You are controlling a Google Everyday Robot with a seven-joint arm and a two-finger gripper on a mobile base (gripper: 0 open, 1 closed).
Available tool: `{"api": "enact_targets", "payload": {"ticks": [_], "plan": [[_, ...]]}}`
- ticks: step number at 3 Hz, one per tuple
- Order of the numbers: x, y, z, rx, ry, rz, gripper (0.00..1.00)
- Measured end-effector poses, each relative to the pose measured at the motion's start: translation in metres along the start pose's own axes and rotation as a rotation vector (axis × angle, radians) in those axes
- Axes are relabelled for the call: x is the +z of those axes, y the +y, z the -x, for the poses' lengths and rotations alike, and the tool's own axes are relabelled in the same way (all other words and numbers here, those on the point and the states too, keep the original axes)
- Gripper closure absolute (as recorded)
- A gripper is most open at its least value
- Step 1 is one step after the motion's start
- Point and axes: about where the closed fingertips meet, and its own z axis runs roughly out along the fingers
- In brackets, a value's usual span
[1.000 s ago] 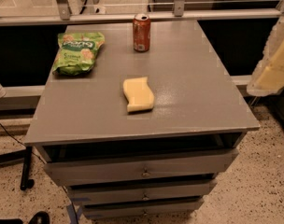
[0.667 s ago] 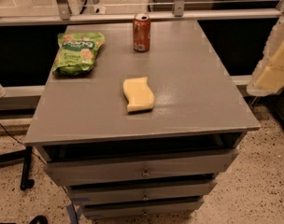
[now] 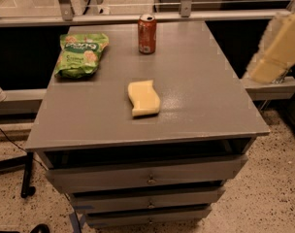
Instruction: Knock coke can over
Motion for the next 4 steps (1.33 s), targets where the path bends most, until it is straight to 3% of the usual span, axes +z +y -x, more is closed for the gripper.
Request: {"api": "enact_targets", "payload": {"ticks": [2,4], "plan": [[0.105,-0.075,0.018,0.133,-0.247,-0.059,0.00],[0.207,-0.118,0.028,0.294,-0.438,-0.042,0.00]]}}
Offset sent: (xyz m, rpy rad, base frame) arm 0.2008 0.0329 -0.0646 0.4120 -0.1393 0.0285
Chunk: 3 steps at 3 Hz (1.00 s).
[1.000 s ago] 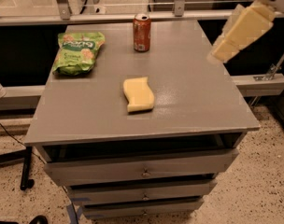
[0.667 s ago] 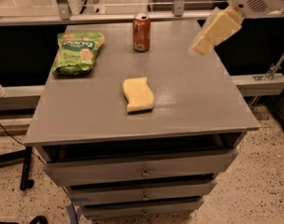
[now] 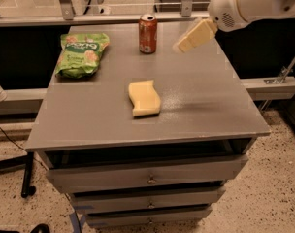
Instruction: Knock coke can over
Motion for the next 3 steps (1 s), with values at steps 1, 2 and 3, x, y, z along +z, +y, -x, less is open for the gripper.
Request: {"api": "enact_targets", "payload": {"ticks": [1,2,3], "plan": [[0.054,-0.006,-0.016,0.111,-0.062,0.042,0.00],[0.056,-0.006,-0.016,0.115,-0.067,0.041,0.00],[0.073,-0.015,-0.015,0.161,-0.143,0.026,0.00]]}}
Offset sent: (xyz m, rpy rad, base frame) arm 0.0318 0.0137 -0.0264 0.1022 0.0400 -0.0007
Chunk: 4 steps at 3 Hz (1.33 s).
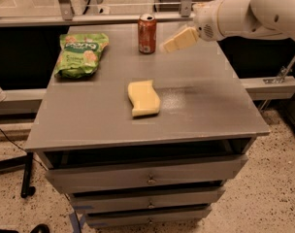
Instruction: Knock coke can over
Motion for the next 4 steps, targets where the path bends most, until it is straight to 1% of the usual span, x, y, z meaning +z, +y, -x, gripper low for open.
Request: {"api": "enact_targets", "payload": {"ticks": [1,2,3,4], "plan": [[0.026,-0.012,-0.001,0.056,-0.095,0.011,0.00],[0.047,-0.027,-0.003,0.078,-0.140,0.019,0.00],[0.069,-0.038,-0.006,0.077,-0.159,0.038,0.00],[0.091,-0.045,-0.011,0.097,-0.167,0.067,0.00]]}}
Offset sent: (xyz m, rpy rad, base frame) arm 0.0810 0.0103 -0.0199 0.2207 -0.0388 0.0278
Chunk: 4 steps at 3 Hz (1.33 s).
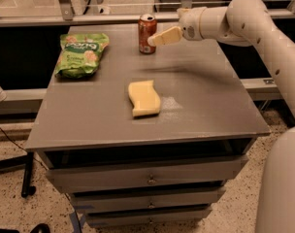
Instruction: Knock coke can over
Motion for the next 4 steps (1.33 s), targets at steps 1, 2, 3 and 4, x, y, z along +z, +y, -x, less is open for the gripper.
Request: {"api": "enact_targets", "payload": {"ticks": [1,2,3,4], "plan": [[0.027,0.000,-0.006,0.020,-0.017,0.040,0.00],[0.048,0.006,-0.008,0.044,-0.033,0.086,0.00],[0.060,0.019,-0.008,0.072,-0.046,0.141,0.18],[0.064,0.024,-0.011,0.092,-0.051,0.161,0.41]]}}
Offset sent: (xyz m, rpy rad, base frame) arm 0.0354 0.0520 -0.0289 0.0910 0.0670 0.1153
